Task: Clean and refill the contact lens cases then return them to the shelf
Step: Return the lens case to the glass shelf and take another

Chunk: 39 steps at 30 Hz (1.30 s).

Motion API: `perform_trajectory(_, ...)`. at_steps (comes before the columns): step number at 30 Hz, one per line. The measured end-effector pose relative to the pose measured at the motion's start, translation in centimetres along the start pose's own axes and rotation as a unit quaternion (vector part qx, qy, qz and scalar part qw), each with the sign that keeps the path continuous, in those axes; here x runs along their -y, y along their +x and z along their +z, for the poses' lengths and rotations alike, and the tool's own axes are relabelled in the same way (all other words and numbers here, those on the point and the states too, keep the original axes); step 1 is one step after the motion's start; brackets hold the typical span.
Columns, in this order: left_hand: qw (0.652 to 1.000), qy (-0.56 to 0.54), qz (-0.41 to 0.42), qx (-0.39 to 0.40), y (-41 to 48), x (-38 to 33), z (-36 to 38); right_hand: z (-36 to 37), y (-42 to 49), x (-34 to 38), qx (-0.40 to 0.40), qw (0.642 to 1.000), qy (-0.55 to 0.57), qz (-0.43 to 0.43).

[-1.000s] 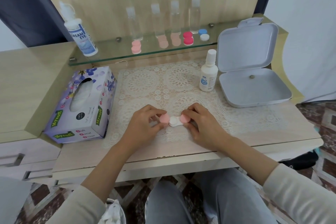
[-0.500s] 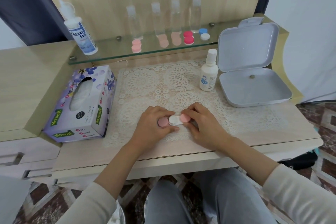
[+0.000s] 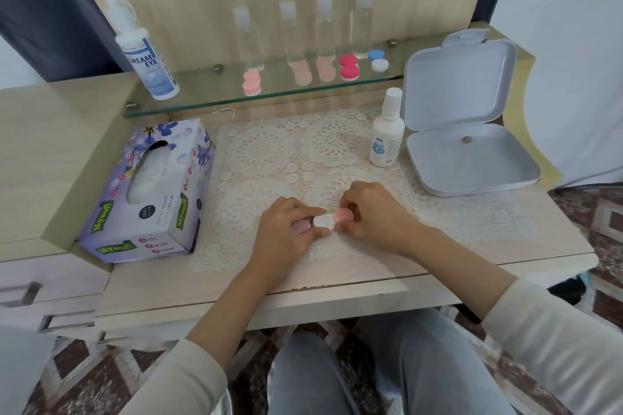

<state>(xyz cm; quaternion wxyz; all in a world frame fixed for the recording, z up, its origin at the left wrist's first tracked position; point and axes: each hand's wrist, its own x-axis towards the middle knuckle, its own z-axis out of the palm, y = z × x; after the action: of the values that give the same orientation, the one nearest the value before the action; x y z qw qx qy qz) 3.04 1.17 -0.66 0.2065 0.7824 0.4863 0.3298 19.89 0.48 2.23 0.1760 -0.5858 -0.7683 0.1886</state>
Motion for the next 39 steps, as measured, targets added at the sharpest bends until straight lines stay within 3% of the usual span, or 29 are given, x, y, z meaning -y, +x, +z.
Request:
perform_trajectory(7,1.0,-0.003,0.022,-0.004,-0.2,0.2,0.0,0.2,-1.6,-0.6,-0.011,0.993,0.054,-0.104)
perform_trajectory(15,1.0,-0.008,0.019,-0.017,-0.3,0.3,0.2,0.1,-0.7,0.3,-0.009,1.0,0.017,0.003)
perform_trajectory(32,1.0,-0.009,0.019,-0.022,-0.4,0.6,0.2,-1.5,-0.5,0.0,0.02,0.999,0.025,-0.022)
perform_trajectory(39,0.999,-0.027,0.029,-0.022,-0.4,0.5,0.2,-2.8,-1.2,-1.4,-0.031,0.999,0.018,-0.005)
